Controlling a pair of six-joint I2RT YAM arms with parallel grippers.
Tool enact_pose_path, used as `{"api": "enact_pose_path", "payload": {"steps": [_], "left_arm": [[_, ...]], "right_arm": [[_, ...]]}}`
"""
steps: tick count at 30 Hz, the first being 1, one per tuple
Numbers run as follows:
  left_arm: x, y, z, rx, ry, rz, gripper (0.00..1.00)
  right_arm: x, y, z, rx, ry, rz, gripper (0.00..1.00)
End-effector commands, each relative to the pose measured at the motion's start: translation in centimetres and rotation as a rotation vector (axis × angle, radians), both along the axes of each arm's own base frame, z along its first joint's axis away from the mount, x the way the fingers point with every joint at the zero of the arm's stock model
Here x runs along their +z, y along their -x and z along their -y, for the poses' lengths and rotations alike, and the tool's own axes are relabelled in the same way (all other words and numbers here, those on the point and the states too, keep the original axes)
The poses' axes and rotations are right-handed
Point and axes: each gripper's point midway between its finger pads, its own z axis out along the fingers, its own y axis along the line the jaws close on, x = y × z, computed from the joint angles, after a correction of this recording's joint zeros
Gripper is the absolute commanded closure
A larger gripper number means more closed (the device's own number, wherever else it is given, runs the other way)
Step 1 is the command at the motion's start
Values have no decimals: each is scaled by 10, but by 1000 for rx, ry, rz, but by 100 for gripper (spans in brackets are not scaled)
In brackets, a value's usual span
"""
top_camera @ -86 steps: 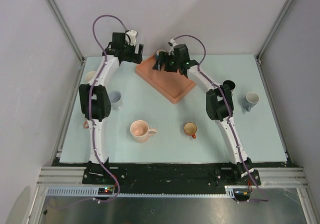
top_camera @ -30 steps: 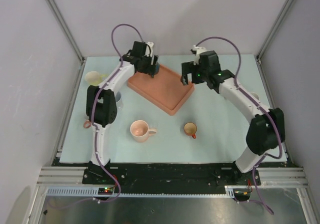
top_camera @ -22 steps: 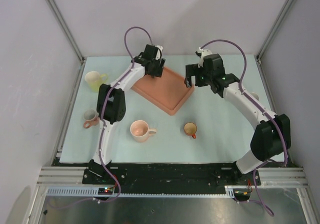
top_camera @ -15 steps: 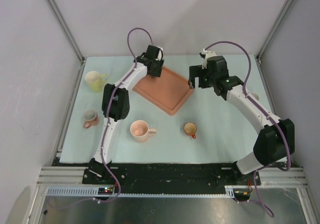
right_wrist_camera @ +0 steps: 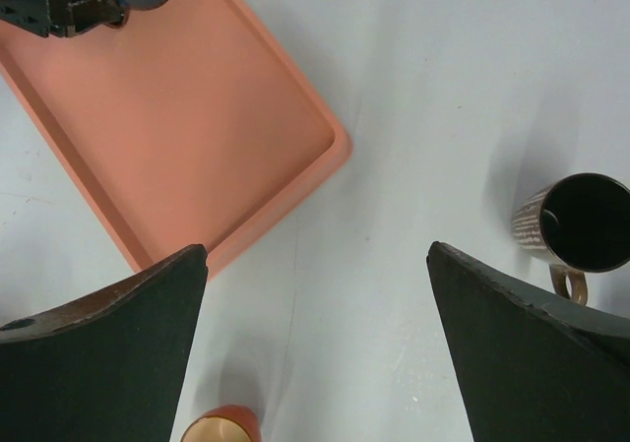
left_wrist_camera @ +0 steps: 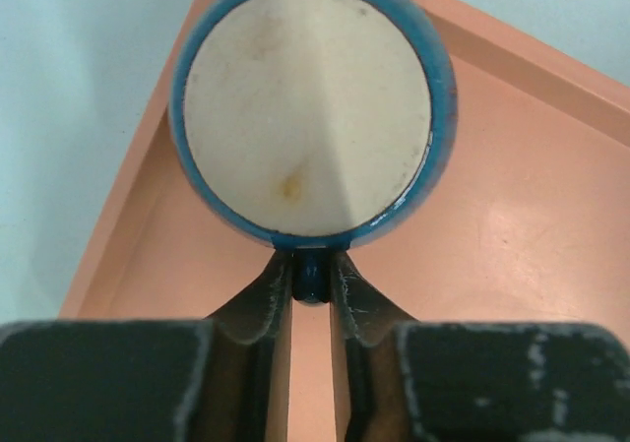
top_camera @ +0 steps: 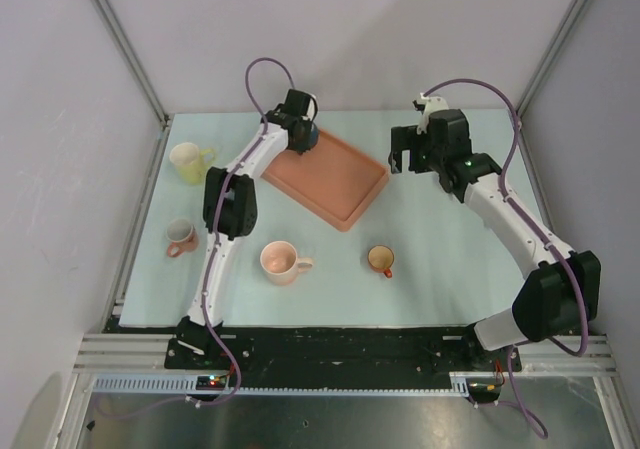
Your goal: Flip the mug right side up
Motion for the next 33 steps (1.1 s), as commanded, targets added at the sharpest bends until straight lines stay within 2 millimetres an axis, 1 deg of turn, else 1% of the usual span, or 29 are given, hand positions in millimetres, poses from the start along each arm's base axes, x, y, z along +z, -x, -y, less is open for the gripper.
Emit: {"api": "enact_pose_path", "payload": {"steps": [1,2,3,5,7,8,9,10,11,12,13,15,16,19,21,24,27,29,30,33], "left_arm": [[17,-12,-3,30,61,34,87],[17,-11,-5,37,68,29,93],[17,-11,-7,42,73,26,97],[17,-11,-8,25,82,20,99],[28,-9,-6,-9,116,24,100],[42,-8,0,-46,160,31,100],[54,-6,5,-78,196,38,100],[73,-2,11,-117,236,56,100],[88,0,16,-149,269,70,100],[109,5,21,-186,310,90,100],[131,11,27,-225,353,109,100],[162,24,35,-284,427,128,100],[173,30,39,-304,461,130,100],[210,52,52,-373,565,134,100],[233,67,59,-412,632,131,100],[263,87,70,-472,706,134,100],[287,103,76,-514,749,146,100],[300,111,80,-538,772,154,100],[305,115,82,-550,781,155,100],[319,128,91,-590,812,154,100]], "right_arm": [[22,1,9,-11,6,69,1],[24,0,9,-10,1,75,1],[25,0,8,-6,-4,79,1],[27,-1,5,-1,-20,84,1],[30,1,-6,52,-73,84,1],[34,2,-18,101,-128,81,1],[37,3,-25,140,-177,79,1],[45,5,-38,205,-245,84,0],[51,5,-45,246,-297,87,1],[60,5,-53,286,-360,98,1],[66,3,-58,311,-406,109,1],[79,-3,-66,345,-490,138,1],[86,-6,-70,358,-529,156,1],[91,-16,-80,374,-630,153,1],[97,-23,-86,357,-726,137,1],[105,-31,-96,345,-858,124,1],[121,-41,-105,339,-1001,148,1],[134,-45,-110,351,-1083,173,1],[136,-47,-113,357,-1112,176,0],[152,-49,-122,389,-1167,193,1]]}}
